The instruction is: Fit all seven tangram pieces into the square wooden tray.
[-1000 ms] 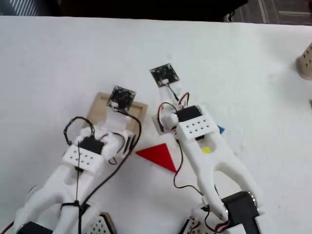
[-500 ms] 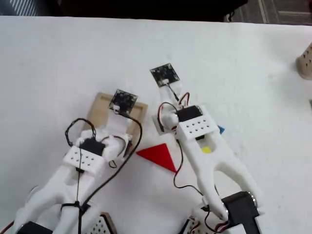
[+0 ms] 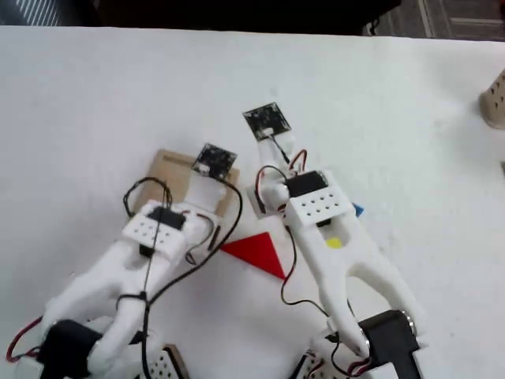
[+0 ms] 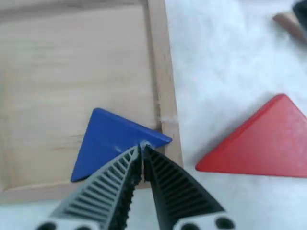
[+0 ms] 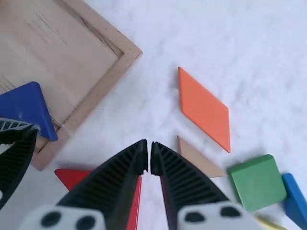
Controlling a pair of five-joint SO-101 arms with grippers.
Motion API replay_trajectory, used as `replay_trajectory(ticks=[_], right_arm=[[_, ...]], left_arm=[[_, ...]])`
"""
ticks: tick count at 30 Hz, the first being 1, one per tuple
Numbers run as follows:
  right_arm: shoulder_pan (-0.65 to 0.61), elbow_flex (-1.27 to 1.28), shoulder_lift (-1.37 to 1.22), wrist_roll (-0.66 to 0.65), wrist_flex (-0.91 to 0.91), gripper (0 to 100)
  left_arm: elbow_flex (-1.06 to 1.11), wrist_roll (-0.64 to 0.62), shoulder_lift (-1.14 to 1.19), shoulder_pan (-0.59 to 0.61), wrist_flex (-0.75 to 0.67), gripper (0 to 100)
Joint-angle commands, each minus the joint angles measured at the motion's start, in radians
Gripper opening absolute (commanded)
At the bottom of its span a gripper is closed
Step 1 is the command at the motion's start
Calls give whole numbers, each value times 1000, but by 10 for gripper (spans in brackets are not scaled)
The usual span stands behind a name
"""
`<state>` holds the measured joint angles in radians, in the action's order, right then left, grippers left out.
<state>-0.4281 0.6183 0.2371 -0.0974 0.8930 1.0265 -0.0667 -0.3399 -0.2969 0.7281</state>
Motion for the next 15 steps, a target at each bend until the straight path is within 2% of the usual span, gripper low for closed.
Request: replay_trajectory(ticks=[1,11,15], right_arm=[[16,-8,42,12,-22,18],[18,-8,42,12,-35,18],[18,-8,42,12,-35,18]], left_arm=[[-140,12,143,53,51,38],[-158,5,168,228,-97,38],[-152,5,170,254,-153,38]])
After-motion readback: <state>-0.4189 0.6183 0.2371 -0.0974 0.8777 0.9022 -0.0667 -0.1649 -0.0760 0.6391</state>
